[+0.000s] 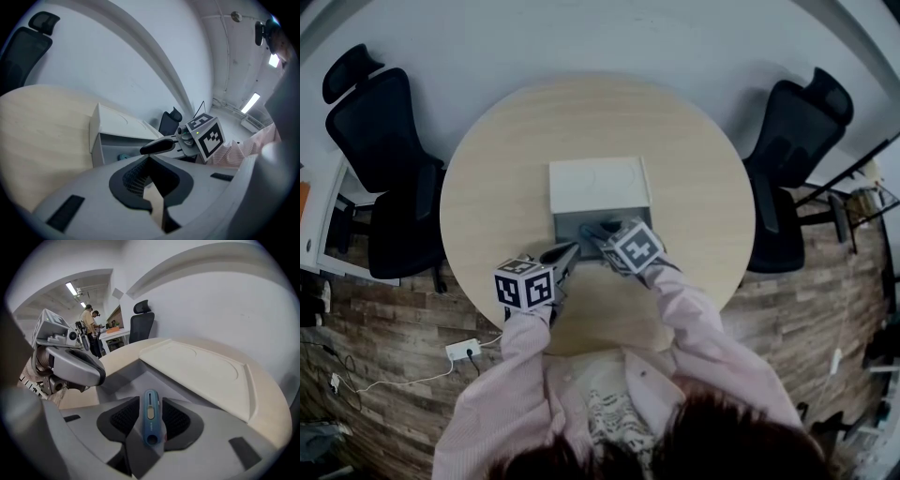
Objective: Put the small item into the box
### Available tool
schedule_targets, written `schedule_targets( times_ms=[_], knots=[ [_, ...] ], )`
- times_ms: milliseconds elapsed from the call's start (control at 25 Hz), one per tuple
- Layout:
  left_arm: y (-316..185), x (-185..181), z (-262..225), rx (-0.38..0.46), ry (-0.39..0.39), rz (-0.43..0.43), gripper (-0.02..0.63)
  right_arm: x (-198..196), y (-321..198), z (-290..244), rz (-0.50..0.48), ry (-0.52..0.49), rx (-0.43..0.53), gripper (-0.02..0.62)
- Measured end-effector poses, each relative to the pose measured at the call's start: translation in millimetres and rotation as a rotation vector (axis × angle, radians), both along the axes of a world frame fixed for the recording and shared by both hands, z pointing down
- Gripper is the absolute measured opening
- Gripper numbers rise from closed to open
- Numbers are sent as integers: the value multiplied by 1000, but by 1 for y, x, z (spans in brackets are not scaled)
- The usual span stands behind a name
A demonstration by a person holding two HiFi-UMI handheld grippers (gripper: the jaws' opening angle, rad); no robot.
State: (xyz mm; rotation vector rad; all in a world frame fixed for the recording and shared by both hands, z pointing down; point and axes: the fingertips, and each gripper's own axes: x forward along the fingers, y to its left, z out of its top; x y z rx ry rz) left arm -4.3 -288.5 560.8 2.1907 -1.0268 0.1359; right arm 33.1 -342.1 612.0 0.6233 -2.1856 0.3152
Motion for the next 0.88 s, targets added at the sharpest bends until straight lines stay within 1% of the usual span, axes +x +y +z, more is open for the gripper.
schedule_targets(
  times_ms=[120,200,240,360,480,680,760,880],
  knots=[
    [2,0,-3,22,-10,3,9,1,6,-7,14,-47,0,130],
    [3,0,-5,34,-15,0,9,1,9,-12,27,-86,1,126],
    [3,0,-6,40,-18,-1,9,1,11,-14,33,-103,4,101],
    [4,0,-9,60,-26,2,9,2,16,-20,51,-141,15,74],
    [6,3,-11,79,-35,15,9,2,18,-25,71,-177,43,57],
    [9,3,-13,98,-49,26,9,-1,22,-41,111,-252,57,48],
    [9,3,-15,110,-53,27,9,-2,25,-48,116,-275,75,31],
    [11,4,-19,140,-77,36,9,-4,32,-58,133,-330,87,14]
  ],
)
